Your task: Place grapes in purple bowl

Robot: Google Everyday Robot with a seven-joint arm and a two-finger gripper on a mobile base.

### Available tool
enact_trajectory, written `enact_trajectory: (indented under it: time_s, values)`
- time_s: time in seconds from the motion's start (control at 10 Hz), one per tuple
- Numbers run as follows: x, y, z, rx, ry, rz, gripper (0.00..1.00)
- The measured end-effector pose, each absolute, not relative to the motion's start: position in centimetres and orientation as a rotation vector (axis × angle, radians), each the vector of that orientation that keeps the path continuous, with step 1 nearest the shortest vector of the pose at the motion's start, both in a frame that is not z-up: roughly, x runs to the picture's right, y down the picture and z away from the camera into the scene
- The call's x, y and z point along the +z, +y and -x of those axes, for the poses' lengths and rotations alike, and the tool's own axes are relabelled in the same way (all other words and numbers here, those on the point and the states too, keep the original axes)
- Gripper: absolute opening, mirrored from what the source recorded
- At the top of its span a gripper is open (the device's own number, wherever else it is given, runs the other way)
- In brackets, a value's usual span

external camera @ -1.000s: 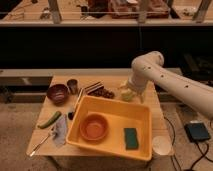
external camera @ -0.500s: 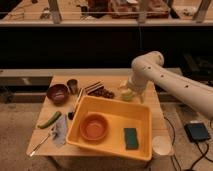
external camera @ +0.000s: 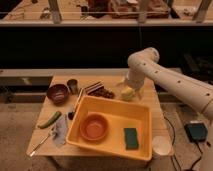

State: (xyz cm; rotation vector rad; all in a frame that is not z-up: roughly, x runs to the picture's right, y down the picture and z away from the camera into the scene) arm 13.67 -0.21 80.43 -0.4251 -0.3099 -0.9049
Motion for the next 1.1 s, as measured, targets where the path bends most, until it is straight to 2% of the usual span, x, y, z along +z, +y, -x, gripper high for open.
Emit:
enact_trajectory:
  time_s: [0.2, 0.7, 1.1]
  values:
    - [82.8, -2.3, -12.2, -0.871, -0.300, 0.429, 0.80]
    - [83.0, -3.0, -11.5, -0.881, -0.289, 0.444, 0.80]
    - [84.4, -1.6, -5.9, -0.848, -0.351, 0.473, 0.80]
